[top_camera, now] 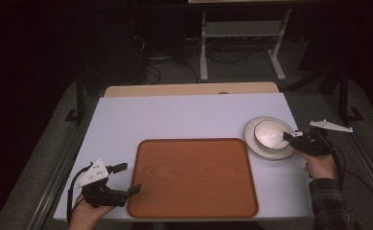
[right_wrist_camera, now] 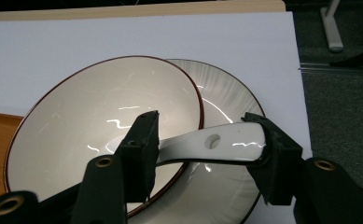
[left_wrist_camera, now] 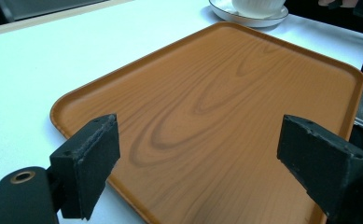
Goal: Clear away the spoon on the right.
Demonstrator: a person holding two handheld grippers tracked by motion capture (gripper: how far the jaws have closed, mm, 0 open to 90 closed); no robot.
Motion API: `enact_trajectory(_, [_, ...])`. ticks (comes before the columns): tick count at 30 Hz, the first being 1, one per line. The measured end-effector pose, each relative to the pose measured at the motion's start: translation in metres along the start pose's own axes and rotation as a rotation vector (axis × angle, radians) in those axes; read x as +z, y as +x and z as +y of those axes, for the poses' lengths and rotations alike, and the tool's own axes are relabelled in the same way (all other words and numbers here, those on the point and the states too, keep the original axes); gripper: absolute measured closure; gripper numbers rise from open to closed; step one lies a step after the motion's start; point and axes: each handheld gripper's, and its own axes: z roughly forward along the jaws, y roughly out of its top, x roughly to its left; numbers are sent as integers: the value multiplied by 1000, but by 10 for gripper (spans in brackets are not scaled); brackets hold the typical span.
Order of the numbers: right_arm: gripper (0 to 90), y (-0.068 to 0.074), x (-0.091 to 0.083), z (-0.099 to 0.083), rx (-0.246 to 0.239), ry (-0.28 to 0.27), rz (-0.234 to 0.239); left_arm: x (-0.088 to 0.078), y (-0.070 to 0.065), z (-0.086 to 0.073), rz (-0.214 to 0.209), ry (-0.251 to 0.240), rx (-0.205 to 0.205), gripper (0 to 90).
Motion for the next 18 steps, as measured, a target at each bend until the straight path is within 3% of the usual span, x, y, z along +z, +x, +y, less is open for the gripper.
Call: enact_trajectory(18, [684,13,-14,15,-44,-107,26,0,0,0,0,0,2,129])
